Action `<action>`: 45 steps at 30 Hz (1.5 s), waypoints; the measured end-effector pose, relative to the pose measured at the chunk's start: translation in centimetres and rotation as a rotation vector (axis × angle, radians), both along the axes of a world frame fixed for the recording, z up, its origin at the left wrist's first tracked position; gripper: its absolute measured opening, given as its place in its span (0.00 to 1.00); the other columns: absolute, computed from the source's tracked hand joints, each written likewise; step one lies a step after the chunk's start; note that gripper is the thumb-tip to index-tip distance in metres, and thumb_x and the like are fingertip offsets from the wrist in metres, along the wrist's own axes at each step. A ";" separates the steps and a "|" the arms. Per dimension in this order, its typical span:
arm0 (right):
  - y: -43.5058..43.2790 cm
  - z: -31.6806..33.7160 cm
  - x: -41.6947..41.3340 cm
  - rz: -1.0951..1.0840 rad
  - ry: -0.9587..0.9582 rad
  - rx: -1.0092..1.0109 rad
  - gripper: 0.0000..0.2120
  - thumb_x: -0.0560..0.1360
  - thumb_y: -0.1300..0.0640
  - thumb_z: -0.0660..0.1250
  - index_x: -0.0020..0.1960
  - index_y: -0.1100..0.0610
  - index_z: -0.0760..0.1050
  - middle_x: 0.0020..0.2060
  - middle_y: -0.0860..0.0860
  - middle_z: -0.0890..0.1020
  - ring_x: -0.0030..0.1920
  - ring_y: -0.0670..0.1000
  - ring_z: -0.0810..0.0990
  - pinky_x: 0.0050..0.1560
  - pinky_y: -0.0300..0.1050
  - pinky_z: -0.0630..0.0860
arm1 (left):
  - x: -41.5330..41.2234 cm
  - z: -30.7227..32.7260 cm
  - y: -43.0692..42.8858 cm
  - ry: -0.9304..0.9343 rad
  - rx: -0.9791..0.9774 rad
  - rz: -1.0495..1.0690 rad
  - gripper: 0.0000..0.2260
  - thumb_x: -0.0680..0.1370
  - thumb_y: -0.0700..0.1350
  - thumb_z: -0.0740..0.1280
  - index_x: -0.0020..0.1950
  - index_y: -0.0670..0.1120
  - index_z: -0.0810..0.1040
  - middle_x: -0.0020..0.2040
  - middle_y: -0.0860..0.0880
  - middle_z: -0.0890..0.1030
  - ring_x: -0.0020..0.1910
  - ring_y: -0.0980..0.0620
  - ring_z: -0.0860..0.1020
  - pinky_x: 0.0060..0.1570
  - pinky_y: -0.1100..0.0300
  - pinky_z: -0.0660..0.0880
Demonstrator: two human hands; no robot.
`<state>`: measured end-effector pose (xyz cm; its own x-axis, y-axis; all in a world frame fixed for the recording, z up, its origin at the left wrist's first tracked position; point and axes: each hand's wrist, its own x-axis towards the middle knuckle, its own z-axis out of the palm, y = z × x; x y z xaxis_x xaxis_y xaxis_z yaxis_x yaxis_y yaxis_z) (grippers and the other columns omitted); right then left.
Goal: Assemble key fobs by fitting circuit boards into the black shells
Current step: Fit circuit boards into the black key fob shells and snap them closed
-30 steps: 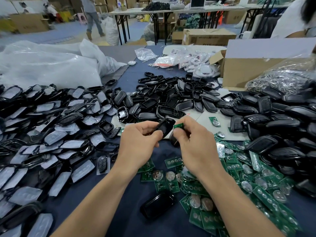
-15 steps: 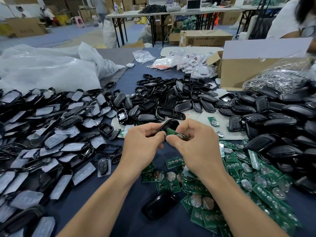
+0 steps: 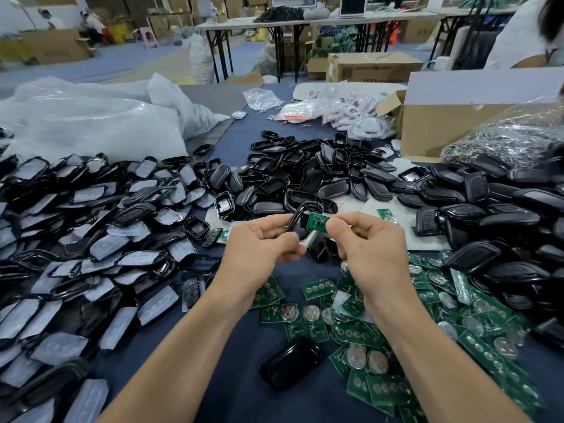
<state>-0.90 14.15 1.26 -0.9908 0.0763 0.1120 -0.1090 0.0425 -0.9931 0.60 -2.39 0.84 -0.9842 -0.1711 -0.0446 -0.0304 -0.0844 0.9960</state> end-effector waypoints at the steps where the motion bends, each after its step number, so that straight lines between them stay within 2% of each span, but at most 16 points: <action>1: 0.0 0.0 0.0 -0.009 -0.002 0.000 0.09 0.76 0.56 0.74 0.41 0.43 0.86 0.25 0.44 0.78 0.27 0.42 0.73 0.31 0.35 0.70 | 0.1 0.1 0.0 -0.002 0.011 -0.007 0.18 0.77 0.30 0.71 0.66 0.40 0.80 0.44 0.44 0.88 0.39 0.50 0.86 0.39 0.62 0.82; 6: 0.0 0.0 -0.3 -0.033 -0.008 -0.013 0.10 0.77 0.56 0.74 0.39 0.44 0.86 0.29 0.48 0.83 0.31 0.44 0.78 0.40 0.45 0.77 | 0.3 0.3 -0.1 -0.001 0.026 -0.023 0.13 0.78 0.31 0.72 0.55 0.49 0.82 0.43 0.44 0.88 0.40 0.48 0.87 0.38 0.61 0.82; 10: 0.2 -0.1 -0.4 -0.059 -0.031 -0.022 0.09 0.76 0.54 0.75 0.39 0.42 0.85 0.27 0.43 0.80 0.30 0.43 0.76 0.39 0.45 0.75 | 0.2 0.5 -0.4 -0.013 -0.007 0.001 0.14 0.79 0.33 0.71 0.50 0.52 0.87 0.42 0.46 0.88 0.35 0.50 0.85 0.36 0.62 0.82; 13: 0.3 0.2 -0.4 -0.054 -0.010 -0.024 0.11 0.74 0.54 0.77 0.39 0.37 0.85 0.33 0.42 0.86 0.36 0.42 0.82 0.44 0.41 0.79 | 0.2 0.5 -0.7 -0.018 -0.121 0.027 0.15 0.80 0.37 0.70 0.45 0.55 0.90 0.41 0.46 0.88 0.31 0.51 0.82 0.34 0.62 0.80; 15: 0.3 0.3 -0.3 -0.013 0.003 -0.034 0.12 0.75 0.56 0.76 0.39 0.39 0.86 0.30 0.45 0.84 0.32 0.43 0.81 0.38 0.36 0.77 | 0.2 0.4 -0.8 -0.002 -0.195 0.043 0.13 0.80 0.39 0.71 0.44 0.54 0.90 0.39 0.47 0.88 0.27 0.53 0.78 0.31 0.64 0.76; 17: 0.3 0.4 -0.2 0.027 -0.019 -0.045 0.11 0.76 0.58 0.75 0.41 0.42 0.86 0.24 0.49 0.80 0.26 0.47 0.76 0.30 0.36 0.73 | 0.2 0.3 -0.8 0.000 -0.205 0.028 0.11 0.80 0.40 0.71 0.43 0.52 0.90 0.36 0.45 0.85 0.24 0.54 0.73 0.29 0.65 0.72; 19: 0.3 0.4 0.0 0.063 -0.039 -0.063 0.11 0.76 0.60 0.74 0.42 0.44 0.87 0.26 0.52 0.82 0.27 0.48 0.77 0.30 0.38 0.73 | 0.1 0.3 -0.9 -0.014 -0.189 -0.002 0.10 0.80 0.40 0.71 0.43 0.49 0.90 0.32 0.41 0.80 0.23 0.54 0.71 0.27 0.66 0.69; 23: 0.2 0.6 0.4 0.159 -0.078 -0.038 0.07 0.72 0.59 0.77 0.46 0.47 0.87 0.36 0.52 0.87 0.31 0.47 0.81 0.35 0.40 0.77 | 0.1 0.3 -0.9 -0.022 -0.176 -0.062 0.10 0.82 0.39 0.68 0.47 0.47 0.89 0.30 0.44 0.79 0.23 0.57 0.69 0.27 0.67 0.66; 25: 0.2 0.6 0.5 0.200 -0.115 -0.051 0.09 0.71 0.62 0.78 0.46 0.49 0.86 0.35 0.54 0.87 0.28 0.49 0.80 0.33 0.41 0.77 | 0.0 0.2 -0.9 -0.010 -0.170 -0.045 0.07 0.81 0.40 0.70 0.52 0.48 0.88 0.32 0.40 0.80 0.24 0.55 0.68 0.27 0.66 0.66; 27: 0.2 0.7 0.5 0.178 -0.133 -0.061 0.11 0.69 0.67 0.78 0.43 0.52 0.86 0.33 0.56 0.86 0.27 0.50 0.79 0.31 0.41 0.76 | -0.1 0.1 -0.7 -0.004 -0.109 -0.024 0.07 0.79 0.42 0.73 0.56 0.48 0.87 0.33 0.43 0.80 0.24 0.54 0.71 0.27 0.65 0.70; 30: -0.1 0.8 0.6 0.078 -0.174 -0.174 0.09 0.70 0.70 0.77 0.42 0.56 0.86 0.34 0.58 0.87 0.32 0.54 0.84 0.33 0.45 0.82 | 0.0 -0.2 -0.2 -0.018 0.093 -0.091 0.16 0.73 0.47 0.75 0.59 0.44 0.85 0.39 0.47 0.84 0.31 0.53 0.79 0.32 0.64 0.76; 33: -0.7 0.7 0.7 0.021 -0.255 -0.358 0.10 0.73 0.68 0.76 0.38 0.55 0.86 0.37 0.59 0.87 0.37 0.56 0.88 0.36 0.43 0.83 | 0.1 -0.8 0.3 0.006 0.082 -0.148 0.09 0.75 0.39 0.76 0.54 0.45 0.87 0.42 0.46 0.85 0.37 0.53 0.81 0.38 0.64 0.78; 36: -1.1 0.6 0.8 0.042 -0.255 -0.420 0.10 0.77 0.64 0.74 0.39 0.55 0.86 0.41 0.58 0.88 0.40 0.56 0.88 0.38 0.42 0.83 | 0.1 -1.0 0.3 -0.003 0.122 -0.124 0.10 0.79 0.34 0.70 0.51 0.47 0.87 0.40 0.47 0.84 0.36 0.55 0.79 0.39 0.65 0.78; 39: -0.9 0.5 0.6 0.029 -0.209 -0.386 0.14 0.77 0.69 0.71 0.38 0.54 0.86 0.34 0.53 0.86 0.34 0.51 0.84 0.36 0.40 0.82 | -0.1 -0.7 0.1 -0.021 0.170 -0.122 0.10 0.83 0.34 0.65 0.54 0.44 0.85 0.42 0.46 0.84 0.36 0.56 0.79 0.39 0.65 0.78; 41: -0.7 0.3 0.7 0.023 -0.192 -0.322 0.18 0.75 0.73 0.70 0.36 0.54 0.84 0.30 0.52 0.83 0.30 0.51 0.82 0.34 0.39 0.80 | -0.1 -0.7 0.2 -0.011 0.057 -0.099 0.10 0.84 0.35 0.64 0.55 0.43 0.84 0.38 0.45 0.83 0.33 0.55 0.78 0.37 0.63 0.77; 45: -0.7 0.0 1.3 0.028 -0.113 -0.083 0.20 0.74 0.71 0.71 0.41 0.44 0.78 0.33 0.57 0.85 0.30 0.52 0.81 0.33 0.42 0.78 | -0.2 -0.8 0.3 -0.009 -0.024 0.003 0.12 0.83 0.37 0.66 0.66 0.41 0.82 0.39 0.46 0.84 0.28 0.54 0.77 0.32 0.62 0.75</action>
